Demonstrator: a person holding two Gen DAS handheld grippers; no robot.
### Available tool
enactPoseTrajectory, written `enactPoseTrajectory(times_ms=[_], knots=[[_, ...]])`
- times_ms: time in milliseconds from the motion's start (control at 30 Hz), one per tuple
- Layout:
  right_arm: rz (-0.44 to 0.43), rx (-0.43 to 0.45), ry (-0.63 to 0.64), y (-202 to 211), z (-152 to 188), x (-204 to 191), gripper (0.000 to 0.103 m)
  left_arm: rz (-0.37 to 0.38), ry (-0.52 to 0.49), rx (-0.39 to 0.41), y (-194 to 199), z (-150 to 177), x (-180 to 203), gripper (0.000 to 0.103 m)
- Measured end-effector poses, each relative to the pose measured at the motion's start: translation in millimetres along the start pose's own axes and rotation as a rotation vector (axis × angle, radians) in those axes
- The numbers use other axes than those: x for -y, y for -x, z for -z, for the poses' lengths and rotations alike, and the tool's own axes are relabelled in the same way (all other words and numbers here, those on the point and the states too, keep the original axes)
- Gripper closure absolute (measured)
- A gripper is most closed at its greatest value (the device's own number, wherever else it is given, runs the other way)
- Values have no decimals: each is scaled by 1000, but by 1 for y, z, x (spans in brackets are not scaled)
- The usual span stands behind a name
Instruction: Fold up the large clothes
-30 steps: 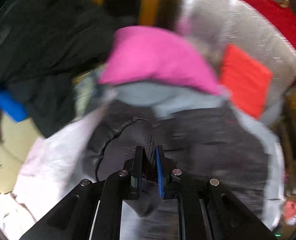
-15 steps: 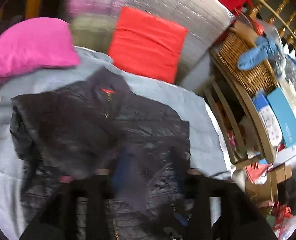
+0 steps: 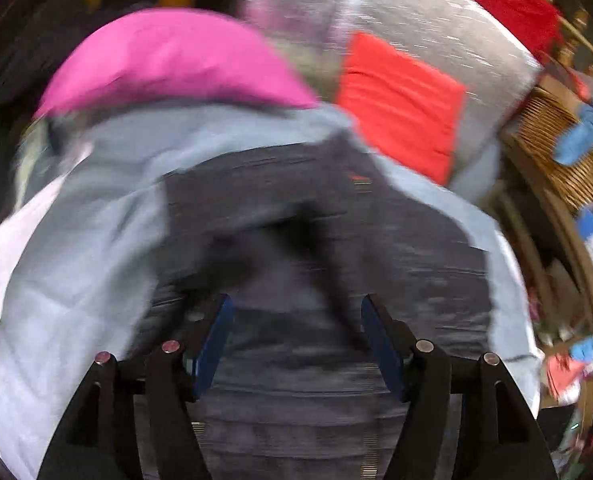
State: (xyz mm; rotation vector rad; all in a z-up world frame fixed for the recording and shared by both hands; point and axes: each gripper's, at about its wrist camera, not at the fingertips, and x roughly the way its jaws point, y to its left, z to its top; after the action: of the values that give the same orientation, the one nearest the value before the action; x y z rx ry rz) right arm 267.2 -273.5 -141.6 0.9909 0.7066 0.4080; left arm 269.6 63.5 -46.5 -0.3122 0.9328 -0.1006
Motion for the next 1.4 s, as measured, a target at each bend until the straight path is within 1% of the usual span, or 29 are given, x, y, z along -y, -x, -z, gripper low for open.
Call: enactPoseTrajectory(times_ms=[33, 67, 100, 133, 167, 233, 300, 367, 433, 500, 533, 567, 600, 633, 667, 700, 733, 833, 900, 933, 1000, 1033, 1100, 1133, 1200, 1233, 1267, 1333, 1400], knots=[[-52, -24, -57, -7, -2, 0, 18, -14, 46, -7, -4, 3, -20, 36], [-106, -50, -148, -20, -4, 0, 18, -16, 79, -10, -6, 5, -32, 36], [-140, -70, -219, -34, -5, -3, 18, -14, 117, -7, -7, 9, -46, 36], [-183, -98, -267, -52, -4, -8, 18, -12, 148, -2, -7, 13, -58, 36], [-207, -126, -304, -68, -2, -12, 18, -9, 168, 1, -7, 16, -66, 36], [-203, -154, -364, -99, 4, -21, 18, 5, 212, 7, -7, 23, -84, 36], [-196, -142, -419, -125, 9, -22, 18, 20, 253, 12, -8, 28, -97, 36], [-166, -100, -535, -145, 12, -10, 19, 35, 293, 17, -9, 30, -108, 36], [-117, -53, -665, -159, 16, 9, 19, 49, 330, 26, -10, 31, -117, 36], [-93, 4, -712, -163, 14, 16, 21, 64, 351, 32, -13, 30, -125, 36], [-85, 22, -714, -163, 12, 16, 26, 72, 362, 35, -14, 30, -127, 36], [-66, 40, -691, -161, 9, 13, 36, 77, 372, 36, -15, 30, -130, 36], [-23, 58, -651, -158, 5, 8, 45, 88, 391, 34, -17, 30, -133, 36], [43, 65, -603, -155, 1, 2, 74, 99, 411, 33, -18, 31, -137, 36], [99, 69, -552, -152, -3, -5, 81, 107, 426, 32, -18, 32, -141, 36], [156, 82, -474, -149, -9, -15, 82, 116, 445, 29, -20, 34, -144, 36], [226, 103, -368, -146, -18, -29, 86, 122, 458, 25, -21, 36, -147, 36], [341, 130, -145, -138, -36, -64, 88, 125, 459, 18, -24, 38, -150, 36], [422, 168, 25, -130, -52, -95, 88, 127, 457, 22, -24, 38, -151, 36], [452, 188, 108, -127, -60, -110, 89, 125, 456, 22, -25, 37, -152, 36], [487, 217, 246, -119, -77, -135, 89, 127, 451, 16, -27, 36, -152, 36], [510, 238, 356, -116, -85, -154, 89, 126, 442, 18, -29, 34, -151, 36], [561, 279, 511, -110, -95, -175, 89, 108, 422, 16, -33, 30, -146, 36], [590, 282, 592, -112, -101, -180, 89, 100, 411, 11, -36, 28, -144, 36], [637, 259, 632, -115, -108, -169, 89, 73, 380, 1, -44, 21, -134, 36], [677, 239, 630, -121, -114, -153, 89, 61, 358, -3, -49, 16, -127, 36], [697, 216, 615, -125, -119, -140, 89, 55, 341, -9, -53, 13, -121, 36], [716, 154, 550, -131, -126, -105, 89, 36, 302, -18, -63, 7, -110, 36], [699, 112, 468, -134, -130, -75, 89, 7, 257, -27, -75, 0, -97, 36]])
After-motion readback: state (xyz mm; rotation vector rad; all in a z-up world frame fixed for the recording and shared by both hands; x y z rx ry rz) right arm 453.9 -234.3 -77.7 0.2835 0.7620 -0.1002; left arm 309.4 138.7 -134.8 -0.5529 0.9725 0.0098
